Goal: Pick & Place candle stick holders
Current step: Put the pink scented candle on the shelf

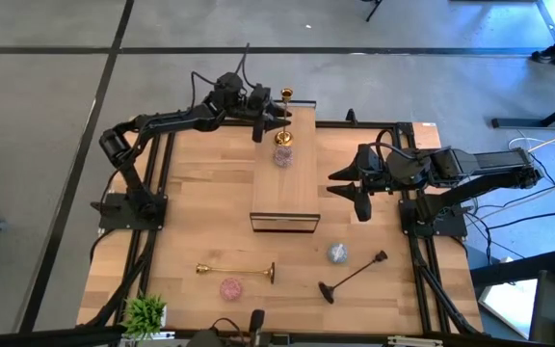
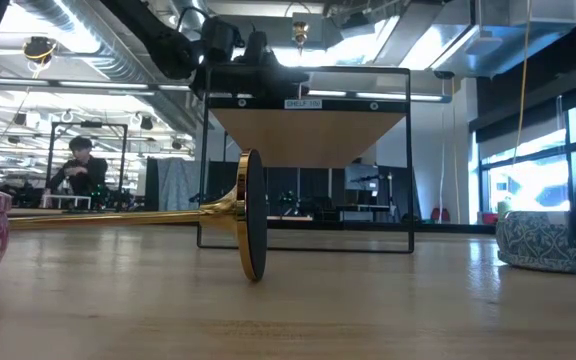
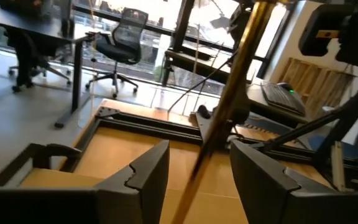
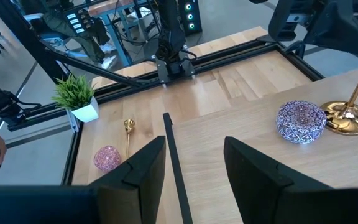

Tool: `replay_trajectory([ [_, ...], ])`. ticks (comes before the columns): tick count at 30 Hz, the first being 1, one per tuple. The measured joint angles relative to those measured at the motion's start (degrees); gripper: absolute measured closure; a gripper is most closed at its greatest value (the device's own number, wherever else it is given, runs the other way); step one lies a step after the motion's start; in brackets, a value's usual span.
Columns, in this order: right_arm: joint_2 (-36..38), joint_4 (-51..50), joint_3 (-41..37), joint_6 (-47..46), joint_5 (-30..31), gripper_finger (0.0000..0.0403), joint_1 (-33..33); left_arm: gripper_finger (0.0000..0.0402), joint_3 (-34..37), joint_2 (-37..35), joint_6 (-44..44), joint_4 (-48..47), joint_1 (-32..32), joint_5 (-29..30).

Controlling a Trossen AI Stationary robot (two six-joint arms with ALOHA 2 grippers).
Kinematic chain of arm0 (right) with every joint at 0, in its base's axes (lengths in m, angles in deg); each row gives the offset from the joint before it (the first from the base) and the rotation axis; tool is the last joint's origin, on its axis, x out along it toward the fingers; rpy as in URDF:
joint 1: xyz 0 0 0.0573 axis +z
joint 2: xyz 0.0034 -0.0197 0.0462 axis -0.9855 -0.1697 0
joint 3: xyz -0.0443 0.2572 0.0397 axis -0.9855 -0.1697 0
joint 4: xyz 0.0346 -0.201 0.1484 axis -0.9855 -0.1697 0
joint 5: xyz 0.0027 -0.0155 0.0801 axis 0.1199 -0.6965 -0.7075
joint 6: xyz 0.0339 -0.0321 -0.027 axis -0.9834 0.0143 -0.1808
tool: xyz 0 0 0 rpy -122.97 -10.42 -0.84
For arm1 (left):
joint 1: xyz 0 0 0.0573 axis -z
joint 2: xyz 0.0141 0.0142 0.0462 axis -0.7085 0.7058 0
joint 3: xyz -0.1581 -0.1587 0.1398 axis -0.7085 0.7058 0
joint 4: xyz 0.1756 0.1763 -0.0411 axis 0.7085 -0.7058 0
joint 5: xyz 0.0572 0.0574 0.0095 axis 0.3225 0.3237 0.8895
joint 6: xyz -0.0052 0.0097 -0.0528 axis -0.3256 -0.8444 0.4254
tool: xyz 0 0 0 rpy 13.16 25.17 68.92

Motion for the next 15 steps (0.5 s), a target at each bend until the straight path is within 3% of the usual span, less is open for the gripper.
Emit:
replay_trajectory([
  [7, 0.0, -0.1, 0.0, 0.1, 0.0, 0.0236, 0.0, 0.0235, 0.0, -2.5, -2.5, -7.2, -0.3, -0.6],
  [15, 0.0, -0.1, 0.0, 0.4, 0.0, 0.0236, 0.0, 0.0235, 0.0, -8.3, -9.5, -23.0, -2.9, 4.1],
])
